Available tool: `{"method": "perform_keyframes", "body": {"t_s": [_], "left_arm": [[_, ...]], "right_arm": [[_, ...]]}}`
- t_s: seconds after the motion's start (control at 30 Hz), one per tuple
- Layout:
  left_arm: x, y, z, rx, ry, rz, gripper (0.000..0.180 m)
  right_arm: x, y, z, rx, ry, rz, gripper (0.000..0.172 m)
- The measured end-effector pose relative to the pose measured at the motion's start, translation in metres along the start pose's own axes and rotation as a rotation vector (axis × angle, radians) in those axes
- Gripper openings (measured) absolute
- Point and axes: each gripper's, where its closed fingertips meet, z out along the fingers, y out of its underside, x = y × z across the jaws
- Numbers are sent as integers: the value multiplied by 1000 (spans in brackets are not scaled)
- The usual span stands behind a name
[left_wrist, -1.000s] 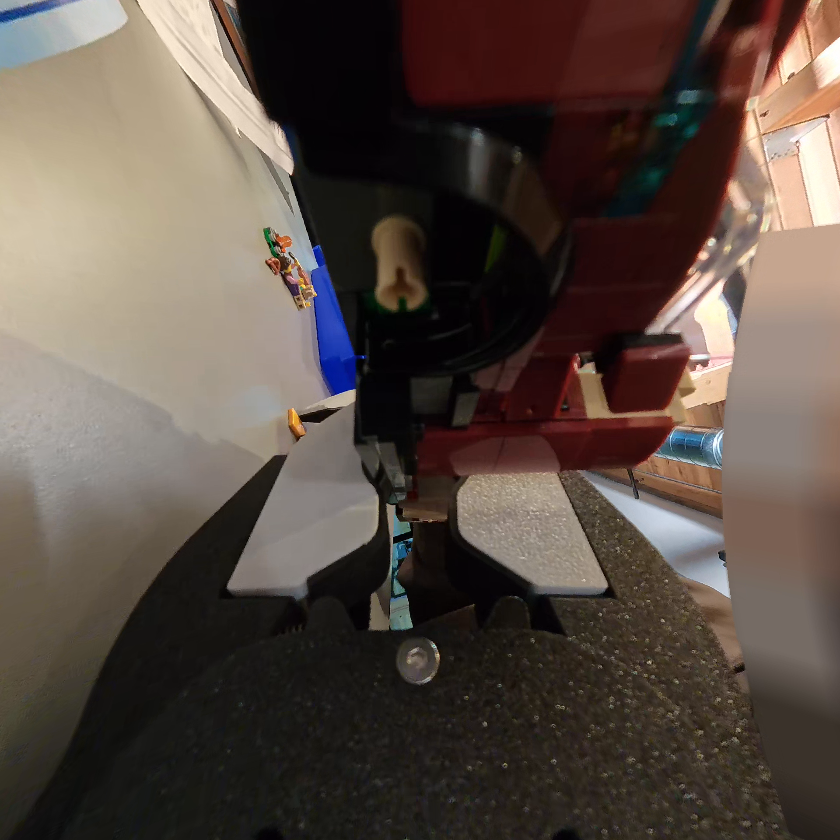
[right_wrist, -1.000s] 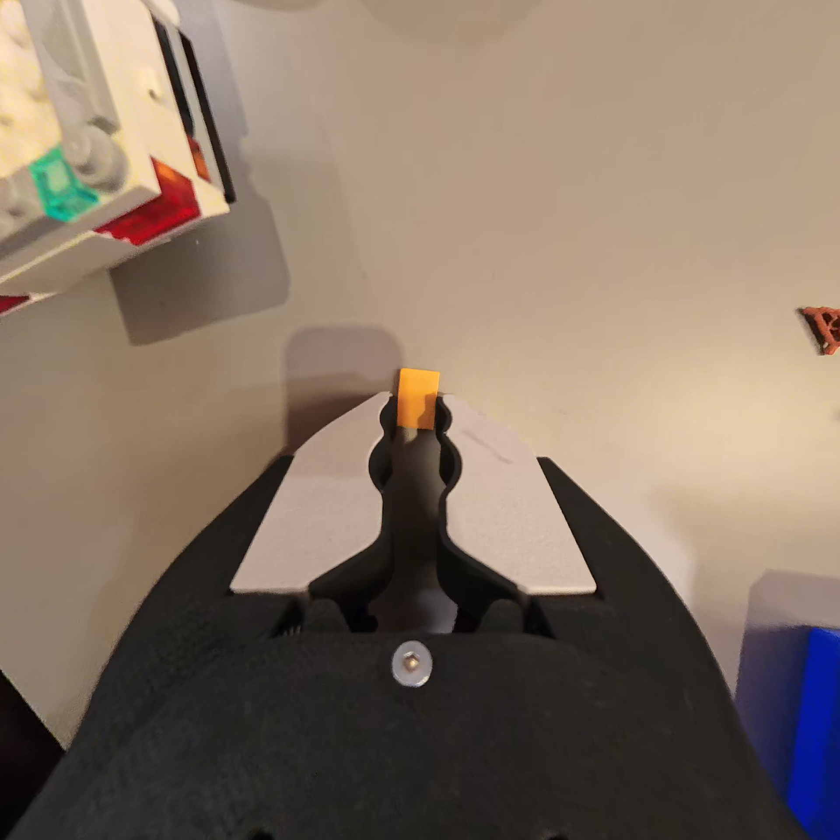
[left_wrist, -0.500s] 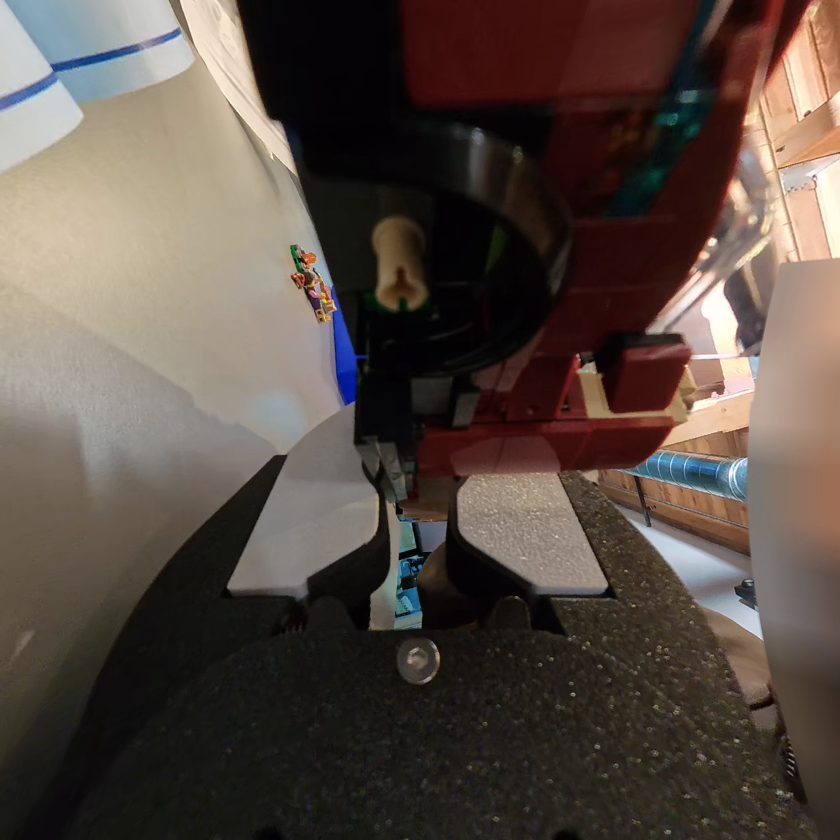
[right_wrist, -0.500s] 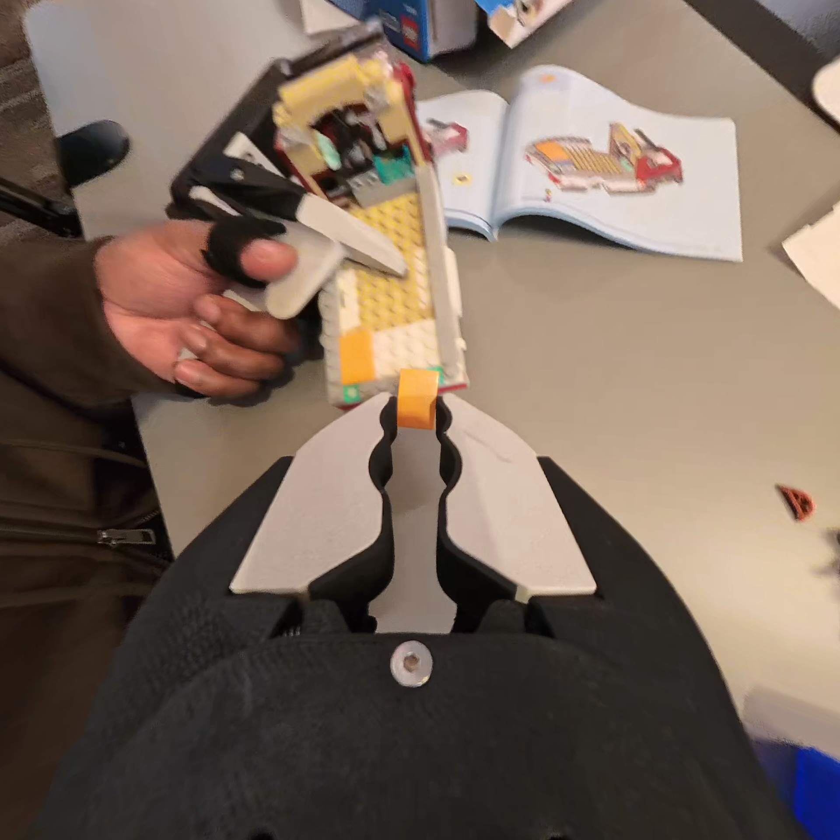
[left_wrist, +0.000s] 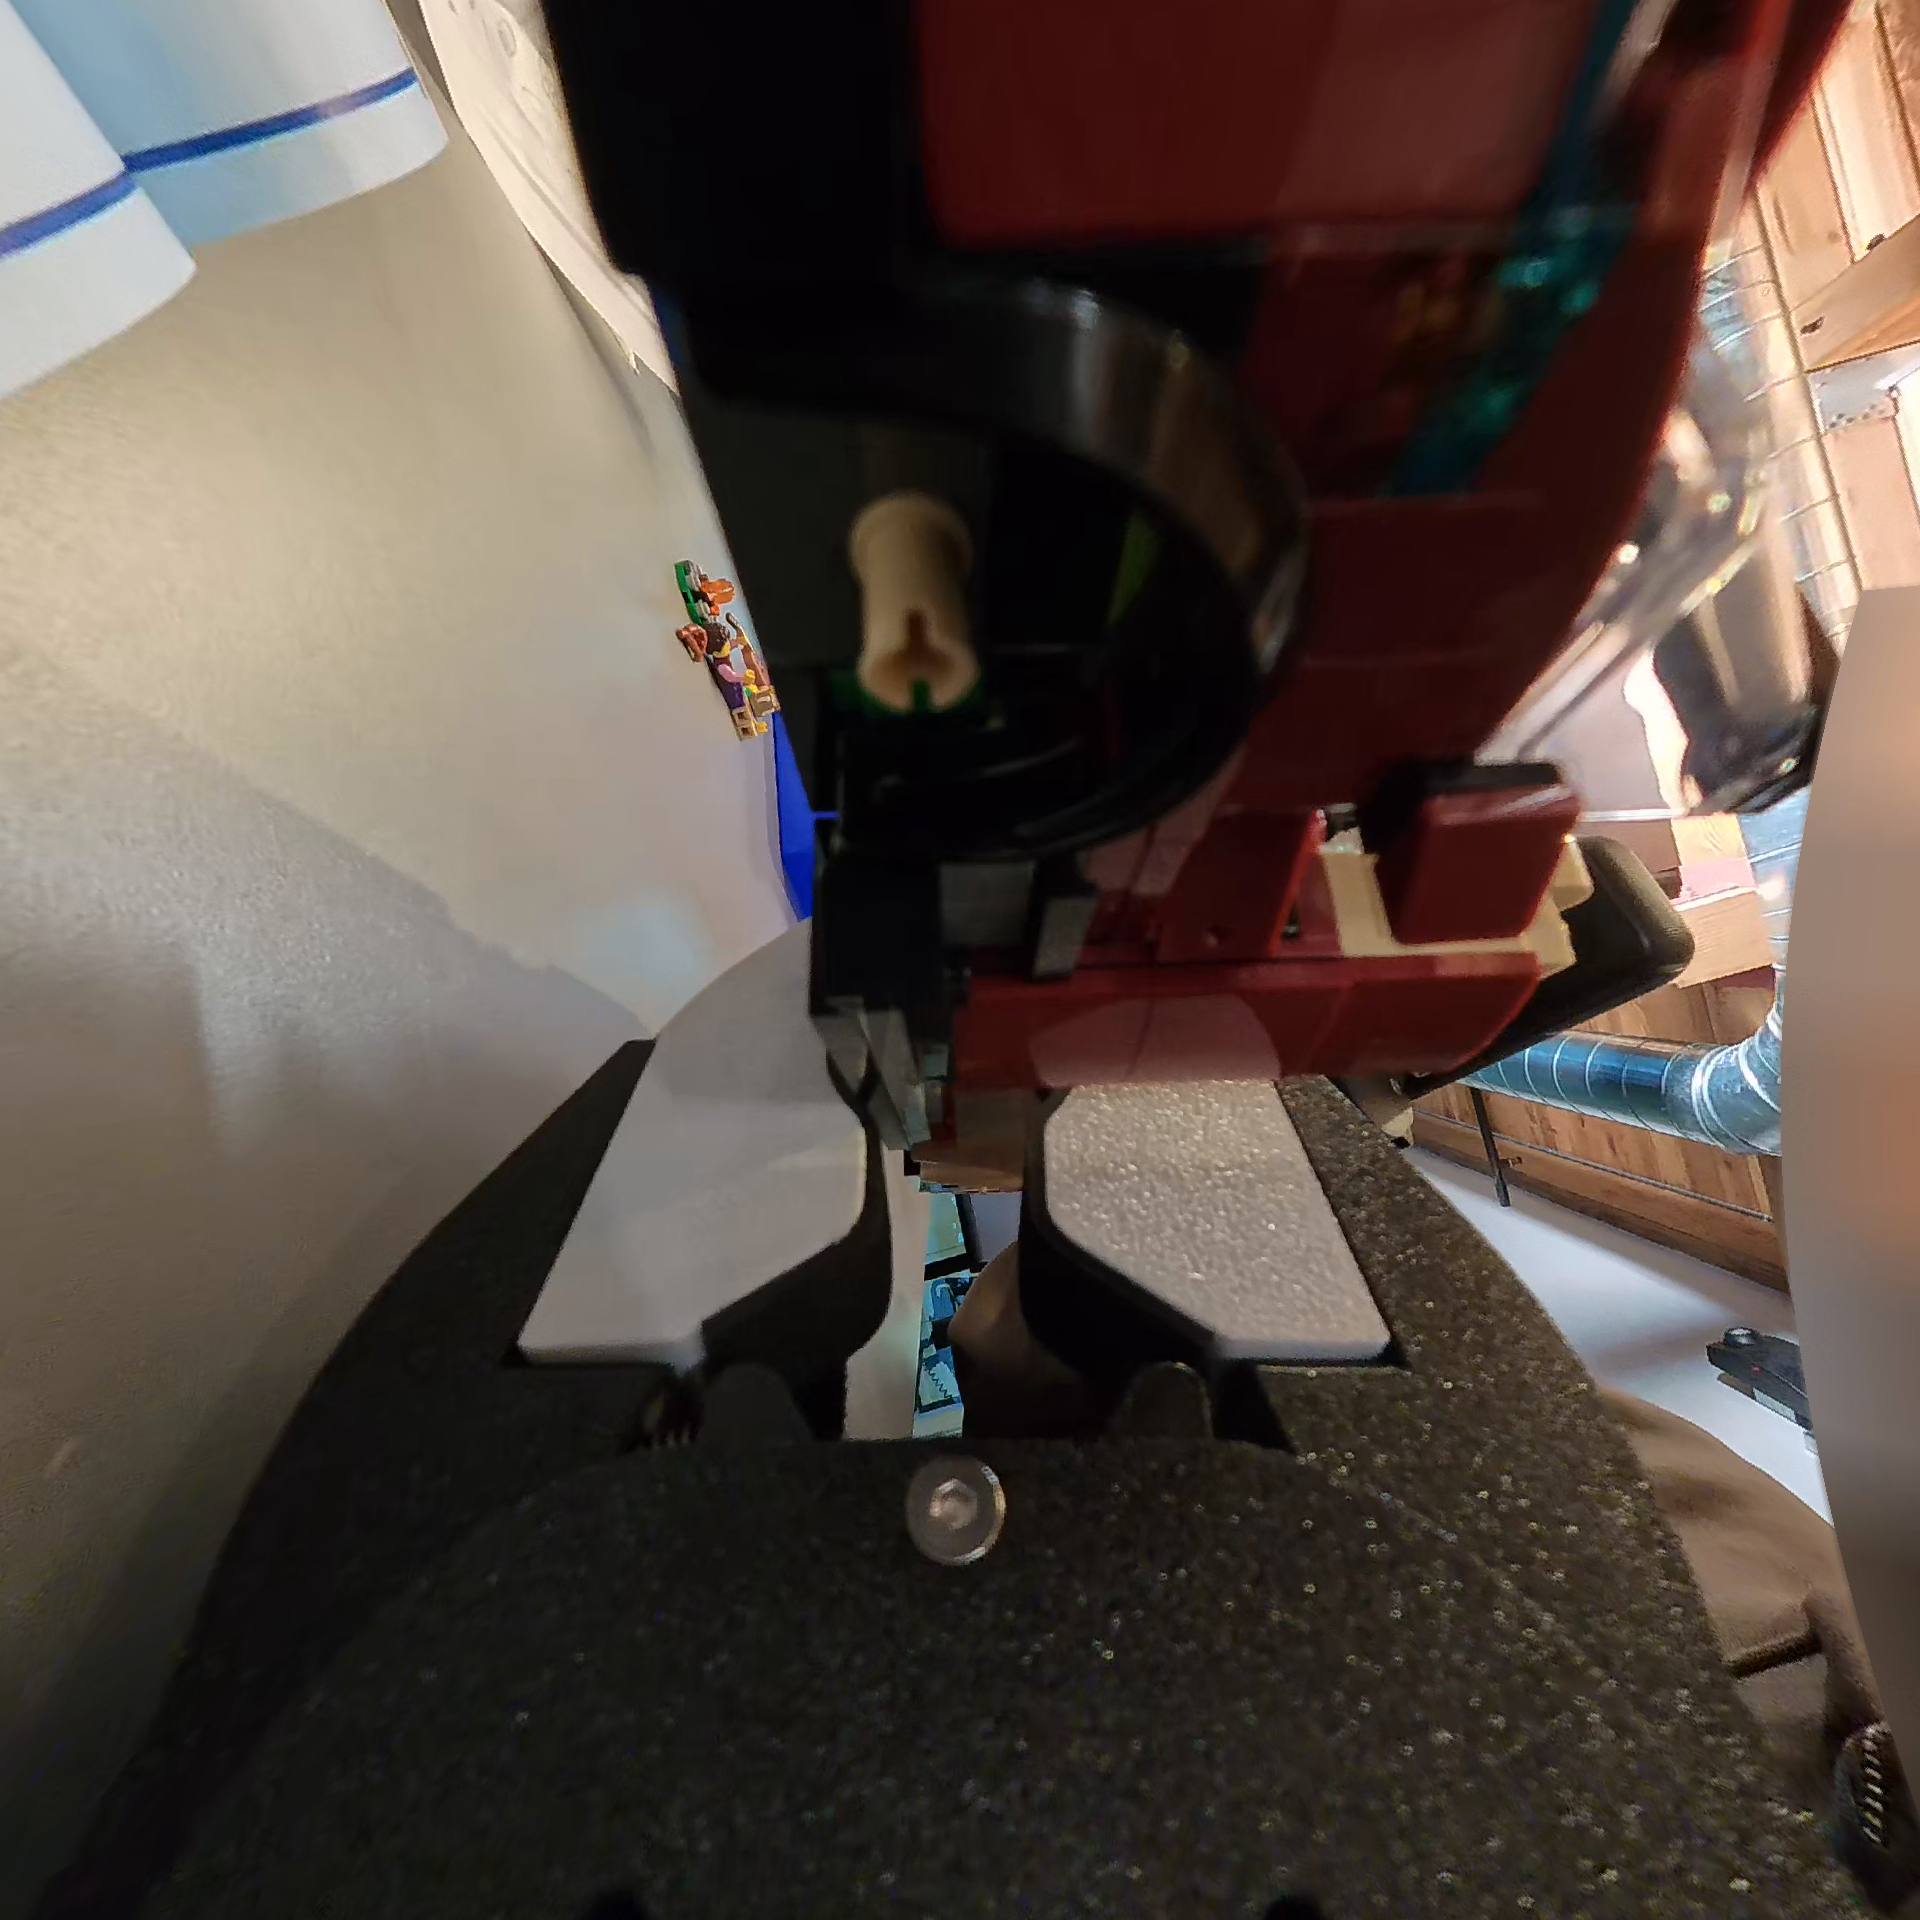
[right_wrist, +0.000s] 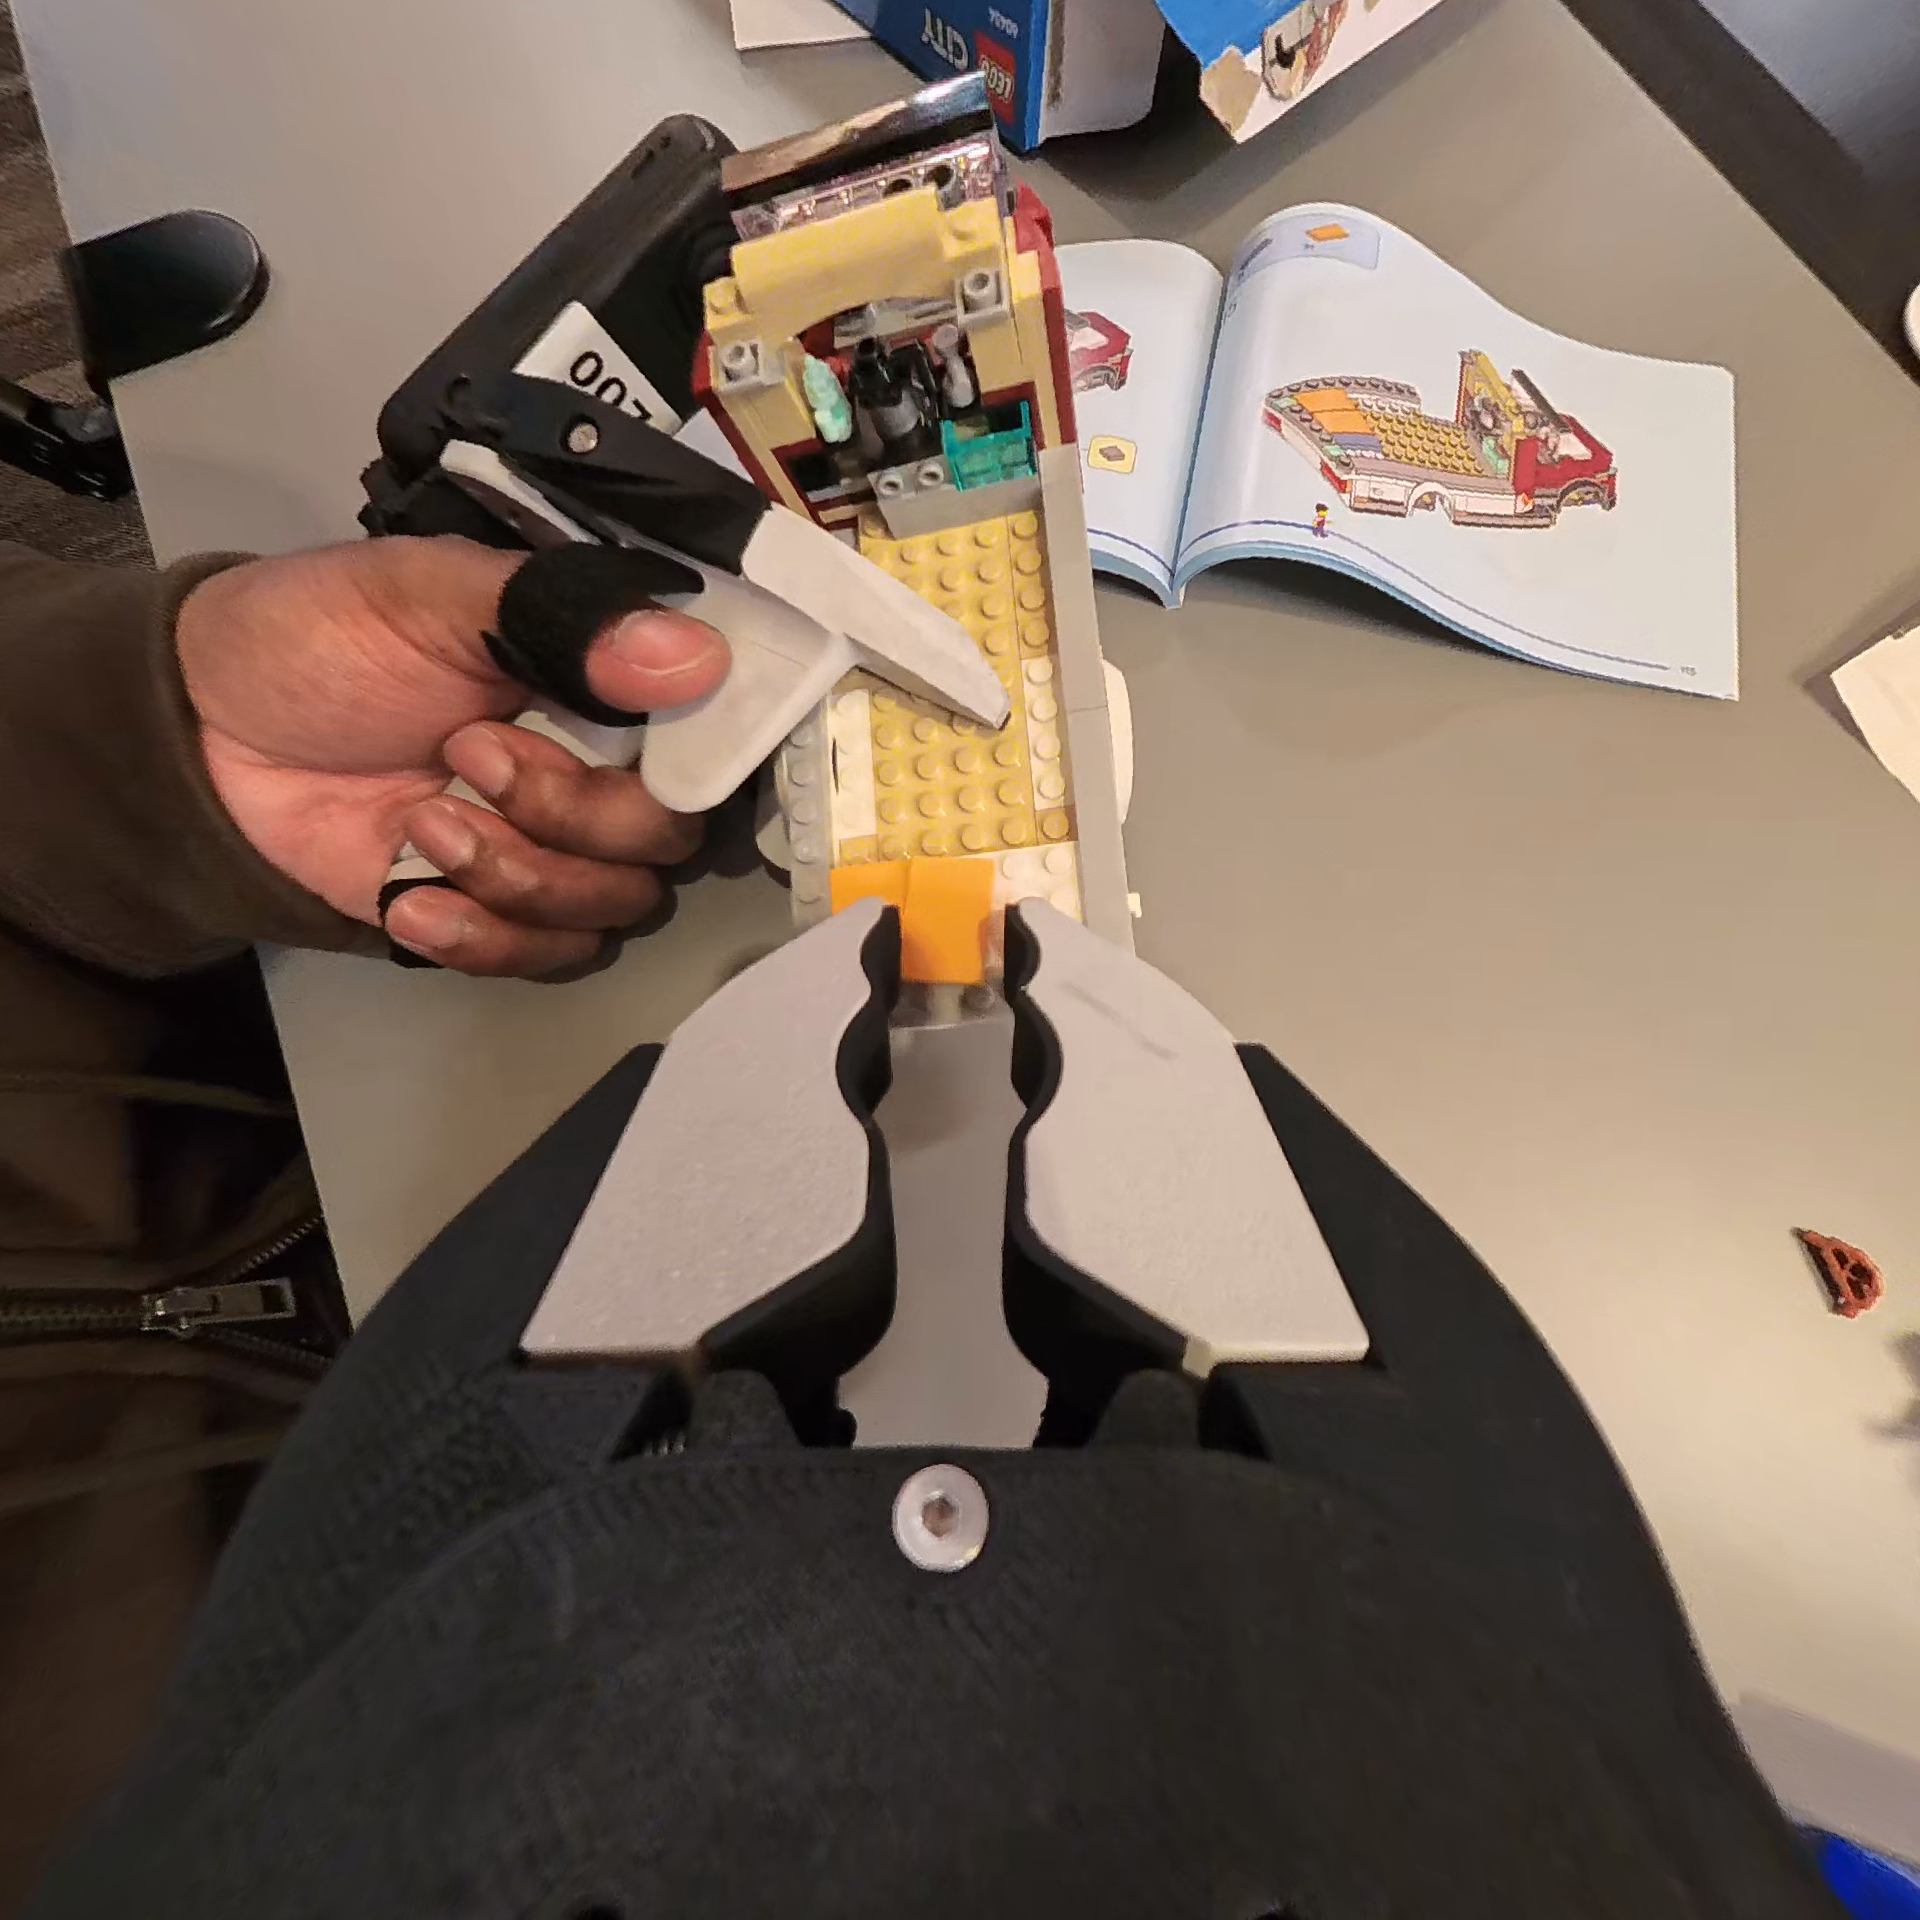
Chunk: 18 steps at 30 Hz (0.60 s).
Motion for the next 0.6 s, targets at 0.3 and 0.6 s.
{"method": "perform_keyframes", "body": {"t_s": [0.3, 0.6], "left_arm": [[0, 0, 0, 1, 3, -2, 24], [0, 0, 0, 1, -1, -2, 24]], "right_arm": [[0, 2, -4, 39, -6, -17, 16], [0, 1, -1, 47, -6, -58, 10]]}}
